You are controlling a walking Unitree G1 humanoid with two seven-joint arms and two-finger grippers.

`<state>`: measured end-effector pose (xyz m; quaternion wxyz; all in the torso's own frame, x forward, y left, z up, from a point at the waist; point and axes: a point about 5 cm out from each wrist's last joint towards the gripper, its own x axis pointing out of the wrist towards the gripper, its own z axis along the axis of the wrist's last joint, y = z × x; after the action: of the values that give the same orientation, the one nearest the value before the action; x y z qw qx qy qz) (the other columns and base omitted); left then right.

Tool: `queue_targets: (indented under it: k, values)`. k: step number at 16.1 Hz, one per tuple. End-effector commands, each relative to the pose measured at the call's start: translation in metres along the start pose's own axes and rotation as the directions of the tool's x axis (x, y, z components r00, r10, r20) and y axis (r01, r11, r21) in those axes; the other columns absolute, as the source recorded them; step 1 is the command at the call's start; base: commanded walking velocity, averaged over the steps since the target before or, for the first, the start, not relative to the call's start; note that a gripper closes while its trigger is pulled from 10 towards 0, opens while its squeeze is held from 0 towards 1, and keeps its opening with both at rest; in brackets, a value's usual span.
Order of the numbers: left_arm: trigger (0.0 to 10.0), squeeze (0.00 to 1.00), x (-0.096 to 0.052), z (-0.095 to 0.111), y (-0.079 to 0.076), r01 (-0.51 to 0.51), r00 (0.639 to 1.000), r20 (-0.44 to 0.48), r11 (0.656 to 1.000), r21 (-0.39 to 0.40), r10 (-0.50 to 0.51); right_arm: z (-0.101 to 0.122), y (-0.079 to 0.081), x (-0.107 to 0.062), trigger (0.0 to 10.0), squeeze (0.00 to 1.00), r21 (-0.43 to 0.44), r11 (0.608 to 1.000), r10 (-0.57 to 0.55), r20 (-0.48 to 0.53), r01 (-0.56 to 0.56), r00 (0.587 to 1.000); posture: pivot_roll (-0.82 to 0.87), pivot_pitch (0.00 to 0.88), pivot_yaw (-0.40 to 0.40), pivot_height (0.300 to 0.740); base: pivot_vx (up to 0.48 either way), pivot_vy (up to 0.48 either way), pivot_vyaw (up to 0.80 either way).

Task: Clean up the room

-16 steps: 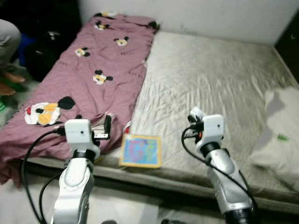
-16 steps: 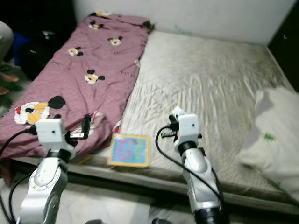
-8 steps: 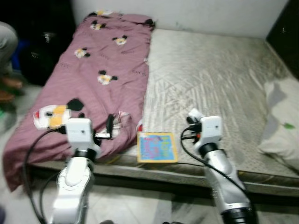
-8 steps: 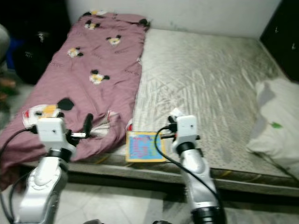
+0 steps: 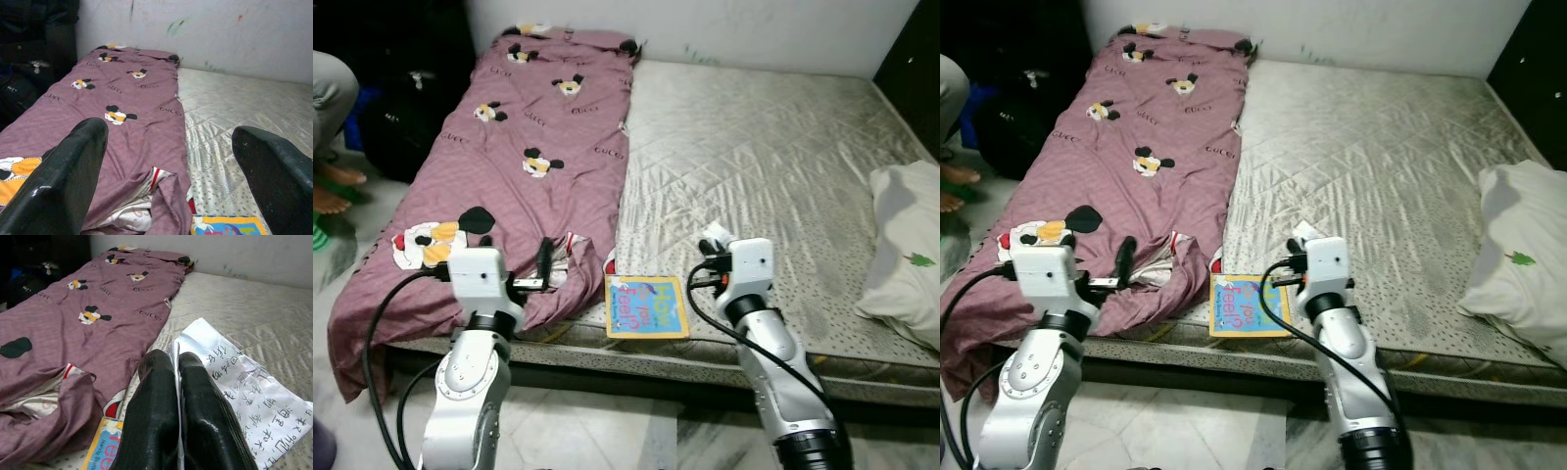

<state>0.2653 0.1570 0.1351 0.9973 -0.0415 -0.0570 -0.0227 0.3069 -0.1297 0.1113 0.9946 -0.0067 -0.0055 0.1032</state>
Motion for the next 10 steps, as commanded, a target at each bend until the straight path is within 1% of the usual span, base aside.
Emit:
queue_targets:
  k: [1, 4, 10]
  values:
    - [10.0, 0.00, 0.0006, 0.0000, 0.0013, -0.004, 1.000, -0.004, 1.000, -0.004, 0.004, -0.0003, 0.0014, 0.0008, 10.0, 0.00, 0.009, 1.000, 0.002, 0.003, -0.002, 1.000, 0.02, 0.120, -0.026, 0.740, 0.277, 0.000, 0.00]
    - [10.0, 0.00, 0.0008, 0.0004, 0.0025, -0.016, 1.000, -0.002, 1.000, -0.004, 0.016, 0.0001, 0.0005, 0.0013, 10.0, 0.00, 0.003, 1.000, -0.005, 0.008, 0.005, 1.000, 0.02, 0.118, -0.027, 0.740, 0.307, 0.000, 0.00]
    - [10.0, 0.00, 0.0010, -0.0003, 0.0020, -0.011, 1.000, -0.006, 1.000, -0.003, 0.011, 0.0001, 0.0005, 0.0016, 10.0, 0.00, 0.007, 1.000, -0.012, 0.015, 0.012, 1.000, 0.02, 0.111, -0.019, 0.740, 0.314, 0.000, 0.00]
